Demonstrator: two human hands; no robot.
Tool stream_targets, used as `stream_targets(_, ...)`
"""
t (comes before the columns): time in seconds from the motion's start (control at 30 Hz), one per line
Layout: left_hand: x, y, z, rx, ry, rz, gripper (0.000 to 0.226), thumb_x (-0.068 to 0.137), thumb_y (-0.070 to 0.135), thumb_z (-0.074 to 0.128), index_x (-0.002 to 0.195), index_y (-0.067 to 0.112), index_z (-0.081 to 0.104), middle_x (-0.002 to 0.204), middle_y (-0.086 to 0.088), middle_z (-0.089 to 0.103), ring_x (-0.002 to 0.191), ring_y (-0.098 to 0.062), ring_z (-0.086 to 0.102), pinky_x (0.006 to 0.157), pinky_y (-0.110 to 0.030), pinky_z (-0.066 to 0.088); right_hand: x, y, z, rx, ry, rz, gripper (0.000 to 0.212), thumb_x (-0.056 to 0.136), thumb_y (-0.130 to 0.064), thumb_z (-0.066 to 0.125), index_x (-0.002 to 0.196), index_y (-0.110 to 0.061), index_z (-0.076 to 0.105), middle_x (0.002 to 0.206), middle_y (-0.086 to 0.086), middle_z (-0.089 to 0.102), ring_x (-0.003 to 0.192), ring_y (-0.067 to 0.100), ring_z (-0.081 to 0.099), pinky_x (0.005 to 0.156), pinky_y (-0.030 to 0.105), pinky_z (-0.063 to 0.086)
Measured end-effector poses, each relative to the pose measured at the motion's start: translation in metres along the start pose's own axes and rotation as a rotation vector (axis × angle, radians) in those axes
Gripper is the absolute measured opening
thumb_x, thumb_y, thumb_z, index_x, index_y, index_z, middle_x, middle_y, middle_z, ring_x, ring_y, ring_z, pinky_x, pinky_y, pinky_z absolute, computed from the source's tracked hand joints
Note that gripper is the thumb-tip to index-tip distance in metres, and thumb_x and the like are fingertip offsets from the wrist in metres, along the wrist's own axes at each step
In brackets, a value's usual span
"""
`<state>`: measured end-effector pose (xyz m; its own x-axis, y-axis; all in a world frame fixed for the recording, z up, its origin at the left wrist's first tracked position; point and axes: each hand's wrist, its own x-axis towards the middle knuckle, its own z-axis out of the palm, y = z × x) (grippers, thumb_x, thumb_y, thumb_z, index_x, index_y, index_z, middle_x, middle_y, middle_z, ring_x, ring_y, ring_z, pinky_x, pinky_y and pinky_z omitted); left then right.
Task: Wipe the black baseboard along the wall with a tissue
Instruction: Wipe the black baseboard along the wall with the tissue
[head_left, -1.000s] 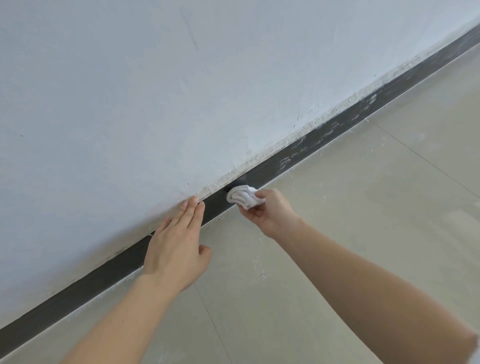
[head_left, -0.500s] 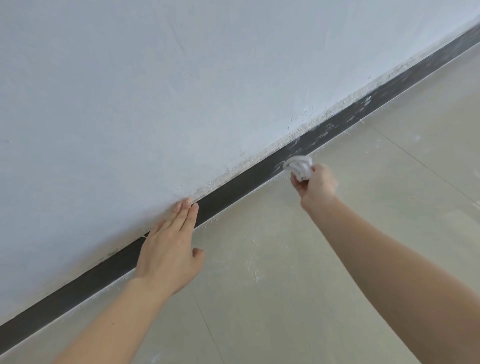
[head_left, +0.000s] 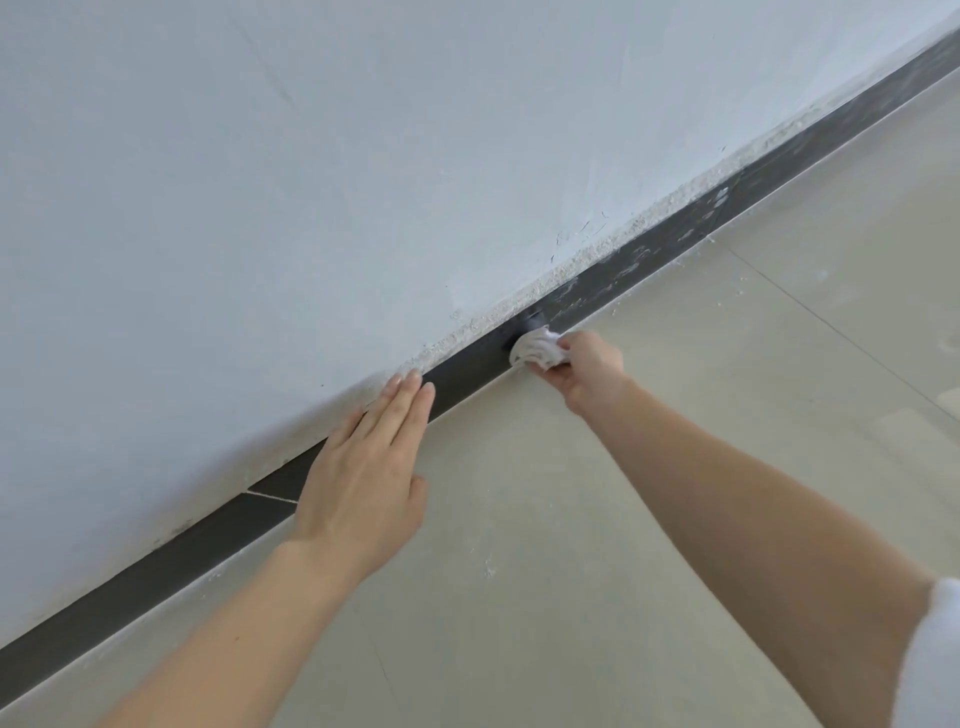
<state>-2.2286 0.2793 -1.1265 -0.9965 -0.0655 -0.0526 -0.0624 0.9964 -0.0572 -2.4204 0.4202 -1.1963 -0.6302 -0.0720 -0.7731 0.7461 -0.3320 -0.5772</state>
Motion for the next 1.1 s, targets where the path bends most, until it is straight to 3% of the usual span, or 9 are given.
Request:
stream_targets(0.1,0.031,0.014,0.002,0.052,0.008,0.093,0.068,0.074,0.018,0.024,0.138,0.003,0.043,0.146,-0.009,0.04,0.134,-0.021,0.04,0.104,-0.042,0.04,0.01,-0.029,-0.014,0.03,0.045,-0.054,0.013,0.087,0.006,0.047,0.077,0.004,0.054,0.081,0.021,0.06,0.062,0.027,0.062,0.058,0.036,0.06)
stream_targets(0.23,0.063,0.022,0.002,0.081,-0.042,0.148,0.069,0.074,0.018,0.025,0.139,0.002,0.041,0.147,-0.011,0.038,0.134,-0.023,0.039,0.107,-0.043,0.038,0.016,-0.035,-0.029,0.165,0.07,-0.016,0.014,0.089,-0.002,0.047,0.091,0.002,0.06,0.091,0.02,0.064,0.064,0.026,0.064,0.059,0.035,0.061)
stream_targets(0.4,0.074,0.022,0.002,0.065,-0.105,0.121,0.069,0.073,0.016,0.026,0.139,0.001,0.04,0.147,-0.012,0.036,0.135,-0.024,0.038,0.106,-0.039,0.025,-0.001,0.011,-0.01,-0.021,-0.172,0.234,0.017,0.087,-0.002,0.047,0.097,0.004,0.06,0.09,0.023,0.065,0.067,0.028,0.065,0.052,0.03,0.058)
stream_targets(0.5,0.076,0.029,-0.002,0.038,-0.166,0.075,0.073,0.07,0.02,0.027,0.139,0.001,0.039,0.147,-0.011,0.037,0.135,-0.022,0.037,0.105,-0.039,0.025,0.0,0.004,-0.001,-0.071,-0.172,0.219,0.013,0.087,0.008,0.047,0.082,0.003,0.058,0.088,0.021,0.061,0.069,0.027,0.061,0.072,0.038,0.06)
stream_targets(0.57,0.077,0.033,-0.007,0.035,-0.217,0.044,0.076,0.067,0.024,0.029,0.139,0.002,0.039,0.147,-0.01,0.037,0.135,-0.019,0.036,0.106,-0.038,0.025,0.013,-0.017,-0.003,-0.138,-0.142,0.189,0.022,0.085,0.016,0.047,0.071,-0.001,0.053,0.078,0.016,0.056,0.066,0.025,0.057,0.087,0.043,0.055)
stream_targets(0.7,0.083,0.042,-0.02,-0.007,-0.31,-0.027,0.08,0.06,0.024,0.049,0.137,0.003,0.044,0.146,-0.009,0.037,0.134,-0.017,0.037,0.105,-0.034,0.024,0.023,-0.053,-0.019,0.041,0.068,0.209,0.012,0.087,0.007,0.048,0.088,0.004,0.059,0.078,0.018,0.06,0.059,0.027,0.06,0.065,0.036,0.06)
stream_targets(0.77,0.084,0.05,-0.031,-0.037,-0.343,-0.068,0.083,0.067,0.026,0.052,0.144,0.003,0.031,0.152,-0.007,0.018,0.14,-0.013,0.02,0.111,-0.029,0.015,0.013,-0.064,-0.026,0.048,0.099,0.205,0.014,0.088,0.005,0.05,0.098,0.005,0.059,0.087,0.02,0.062,0.064,0.027,0.062,0.065,0.036,0.06)
stream_targets(0.87,0.087,0.057,-0.041,-0.037,-0.417,-0.064,0.086,0.085,0.035,0.042,0.147,0.009,-0.012,0.151,-0.003,-0.023,0.141,-0.01,-0.018,0.118,-0.027,-0.004,-0.009,-0.075,-0.038,-0.089,0.074,0.22,0.018,0.086,0.004,0.053,0.104,0.004,0.056,0.091,0.019,0.06,0.07,0.028,0.062,0.062,0.036,0.059)
stream_targets(1.1,0.089,0.05,-0.048,0.027,-0.494,-0.002,0.084,0.086,0.038,0.036,0.147,0.009,-0.015,0.152,-0.003,-0.025,0.142,-0.013,-0.02,0.116,-0.028,-0.005,-0.04,-0.097,-0.044,-0.364,0.01,0.153,0.012,0.084,0.004,0.054,0.093,-0.004,0.056,0.083,0.01,0.055,0.071,0.024,0.058,0.059,0.033,0.054)
